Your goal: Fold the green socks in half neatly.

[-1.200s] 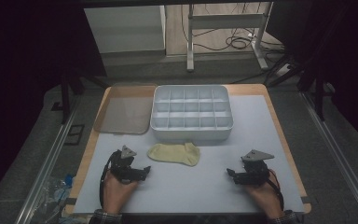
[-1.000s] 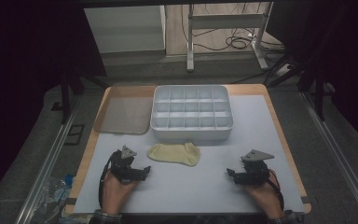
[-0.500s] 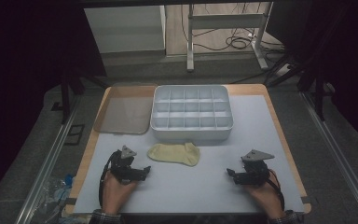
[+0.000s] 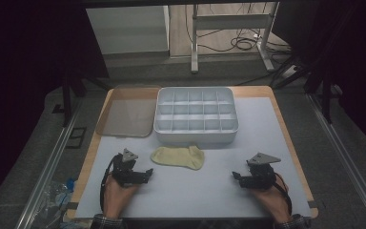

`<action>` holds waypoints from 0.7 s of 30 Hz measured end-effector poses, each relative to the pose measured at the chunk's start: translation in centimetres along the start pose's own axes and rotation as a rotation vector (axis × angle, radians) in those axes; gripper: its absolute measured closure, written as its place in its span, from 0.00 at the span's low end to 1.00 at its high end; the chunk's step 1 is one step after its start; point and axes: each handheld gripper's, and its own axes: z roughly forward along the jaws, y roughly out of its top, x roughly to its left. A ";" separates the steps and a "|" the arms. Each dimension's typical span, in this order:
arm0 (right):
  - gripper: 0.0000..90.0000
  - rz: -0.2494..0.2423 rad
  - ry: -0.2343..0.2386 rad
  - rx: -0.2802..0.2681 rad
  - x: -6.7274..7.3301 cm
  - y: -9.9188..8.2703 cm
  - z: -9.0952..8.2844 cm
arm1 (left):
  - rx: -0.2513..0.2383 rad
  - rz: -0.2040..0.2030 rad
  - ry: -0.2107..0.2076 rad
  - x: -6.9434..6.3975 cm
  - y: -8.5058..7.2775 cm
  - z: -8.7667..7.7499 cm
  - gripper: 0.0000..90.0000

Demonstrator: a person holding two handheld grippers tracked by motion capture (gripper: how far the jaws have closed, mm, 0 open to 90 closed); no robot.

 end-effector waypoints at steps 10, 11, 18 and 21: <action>0.42 -0.004 0.038 0.008 0.2 1.0 0.0 | 0.005 0.016 -0.013 0.2 0.6 -0.4 0.26; 0.41 -0.006 0.036 0.003 0.3 1.1 0.0 | 0.008 0.018 -0.019 0.3 0.7 -0.4 0.27; 0.48 -0.011 0.081 -0.031 0.8 3.0 0.5 | -0.015 0.010 -0.063 0.4 1.9 -0.5 0.36; 0.51 -0.026 0.092 -0.024 1.0 3.6 0.8 | -0.020 0.016 -0.072 0.3 2.2 -0.4 0.39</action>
